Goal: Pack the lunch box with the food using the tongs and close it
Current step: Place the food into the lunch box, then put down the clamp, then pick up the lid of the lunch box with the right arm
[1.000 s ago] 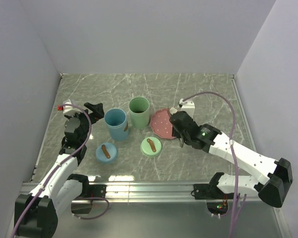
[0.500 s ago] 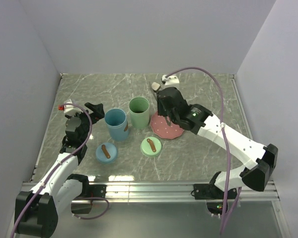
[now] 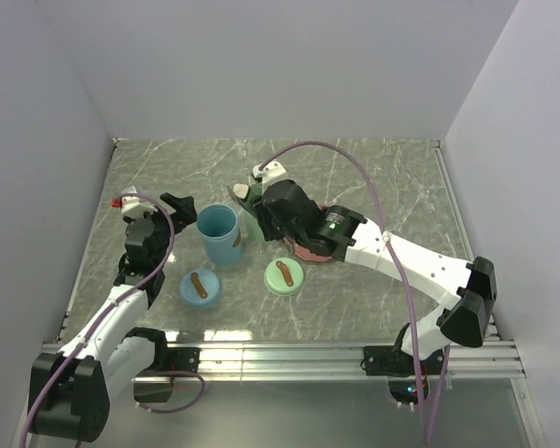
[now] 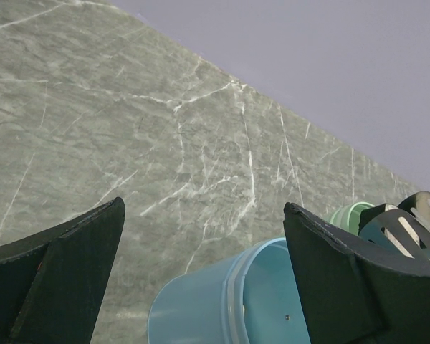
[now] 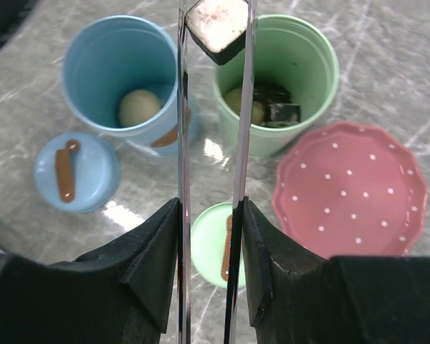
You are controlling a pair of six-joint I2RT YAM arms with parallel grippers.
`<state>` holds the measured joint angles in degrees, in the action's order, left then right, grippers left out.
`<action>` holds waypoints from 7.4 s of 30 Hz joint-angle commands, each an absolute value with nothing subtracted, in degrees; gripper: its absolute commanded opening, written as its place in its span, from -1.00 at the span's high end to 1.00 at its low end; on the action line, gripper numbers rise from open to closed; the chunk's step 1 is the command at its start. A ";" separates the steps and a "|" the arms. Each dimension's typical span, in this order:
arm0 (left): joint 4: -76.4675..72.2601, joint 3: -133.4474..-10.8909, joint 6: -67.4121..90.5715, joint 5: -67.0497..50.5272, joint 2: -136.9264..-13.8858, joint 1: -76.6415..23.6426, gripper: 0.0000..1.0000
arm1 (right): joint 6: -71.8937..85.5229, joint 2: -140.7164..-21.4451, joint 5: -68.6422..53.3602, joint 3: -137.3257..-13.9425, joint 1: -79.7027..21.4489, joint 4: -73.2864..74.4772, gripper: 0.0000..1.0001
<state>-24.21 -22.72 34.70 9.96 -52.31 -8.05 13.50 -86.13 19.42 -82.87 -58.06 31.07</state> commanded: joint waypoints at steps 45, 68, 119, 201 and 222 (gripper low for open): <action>-27.07 -23.03 35.42 9.76 -52.82 -7.82 -0.99 | 9.84 -87.63 19.60 -84.73 -64.16 25.93 -0.06; -27.33 -22.94 35.51 9.41 -53.09 -7.73 -0.99 | 20.65 -66.54 24.35 -59.79 -37.90 20.40 -0.06; -27.95 -22.41 35.51 8.26 -52.38 -7.73 -0.99 | 27.60 -94.22 22.06 -56.16 -16.00 24.34 -0.11; -24.87 -17.40 36.39 16.61 -39.29 -7.91 -0.99 | 16.44 -87.71 5.80 -48.87 -49.30 -0.35 -0.18; -25.22 -16.79 36.74 16.44 -38.32 -7.91 -0.99 | 18.37 -94.92 6.42 -52.91 -52.29 8.00 0.03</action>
